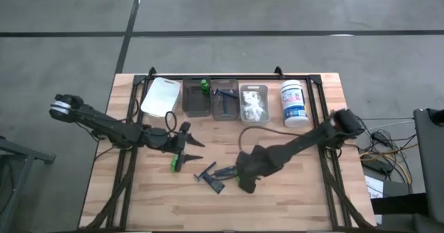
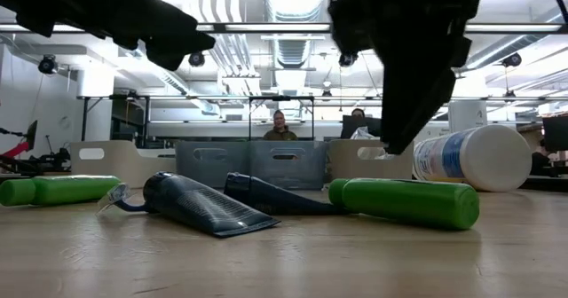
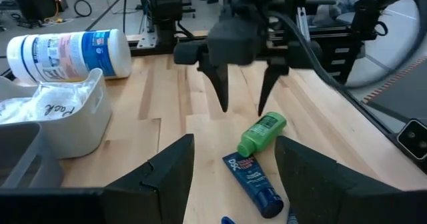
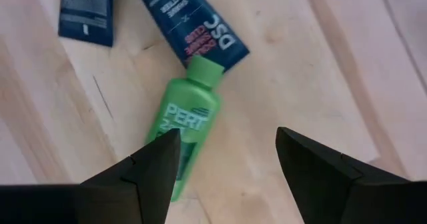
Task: Pick & Place Travel size toiletries
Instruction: Put the right shampoo into the left black bin
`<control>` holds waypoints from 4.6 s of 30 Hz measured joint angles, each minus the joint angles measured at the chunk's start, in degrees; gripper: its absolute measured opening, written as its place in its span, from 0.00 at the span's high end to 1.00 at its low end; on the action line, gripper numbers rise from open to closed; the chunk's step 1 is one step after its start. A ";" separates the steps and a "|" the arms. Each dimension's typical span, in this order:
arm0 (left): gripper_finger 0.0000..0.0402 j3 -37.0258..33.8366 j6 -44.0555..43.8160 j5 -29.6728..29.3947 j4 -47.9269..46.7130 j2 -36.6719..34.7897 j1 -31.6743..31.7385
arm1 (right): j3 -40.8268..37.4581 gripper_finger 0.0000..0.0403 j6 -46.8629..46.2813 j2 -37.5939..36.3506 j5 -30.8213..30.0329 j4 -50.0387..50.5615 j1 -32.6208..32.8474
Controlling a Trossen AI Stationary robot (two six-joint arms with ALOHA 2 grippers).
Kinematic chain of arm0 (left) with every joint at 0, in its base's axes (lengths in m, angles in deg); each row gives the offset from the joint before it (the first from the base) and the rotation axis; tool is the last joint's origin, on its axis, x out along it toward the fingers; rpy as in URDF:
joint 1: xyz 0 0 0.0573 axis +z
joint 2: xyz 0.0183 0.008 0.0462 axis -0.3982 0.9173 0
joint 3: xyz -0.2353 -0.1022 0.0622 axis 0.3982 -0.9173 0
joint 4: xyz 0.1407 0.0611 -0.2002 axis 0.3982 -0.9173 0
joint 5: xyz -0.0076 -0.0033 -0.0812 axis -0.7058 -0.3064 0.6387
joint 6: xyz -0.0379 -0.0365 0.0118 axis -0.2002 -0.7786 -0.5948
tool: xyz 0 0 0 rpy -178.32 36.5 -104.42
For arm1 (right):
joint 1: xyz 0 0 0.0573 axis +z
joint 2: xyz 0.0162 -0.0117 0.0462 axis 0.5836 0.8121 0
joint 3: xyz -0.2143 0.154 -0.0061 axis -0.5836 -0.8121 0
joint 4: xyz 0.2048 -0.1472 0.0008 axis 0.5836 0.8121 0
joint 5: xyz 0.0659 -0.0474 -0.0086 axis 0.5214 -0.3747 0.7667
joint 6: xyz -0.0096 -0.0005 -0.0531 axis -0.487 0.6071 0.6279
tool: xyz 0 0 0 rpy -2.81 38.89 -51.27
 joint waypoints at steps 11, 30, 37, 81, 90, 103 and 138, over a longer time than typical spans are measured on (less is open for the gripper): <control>0.47 -0.03 -0.32 0.02 -1.65 0.01 -2.13 | 14.72 0.44 3.05 11.43 3.15 9.66 0.05; 0.47 -1.92 -2.35 0.02 -2.32 0.00 -3.27 | 11.77 0.26 -4.29 13.95 4.52 11.02 0.27; 0.47 -1.97 -2.37 0.02 -2.37 0.00 -3.27 | 10.16 0.33 -1.99 13.77 4.51 9.88 0.81; 0.47 -0.82 16.11 -4.02 9.59 7.43 -1.57 | 11.56 0.63 33.76 0.11 0.00 2.36 -8.83; 0.47 5.54 19.70 -1.00 10.94 16.38 0.21 | 11.56 0.62 35.29 0.06 0.38 1.54 -9.27; 0.47 10.95 22.70 -1.00 10.59 23.51 0.78 | 11.61 0.62 36.48 -0.02 2.10 -0.05 -9.20; 0.75 11.43 17.18 -1.82 4.14 20.07 2.66 | 11.29 0.45 39.56 -3.07 2.79 2.43 -9.46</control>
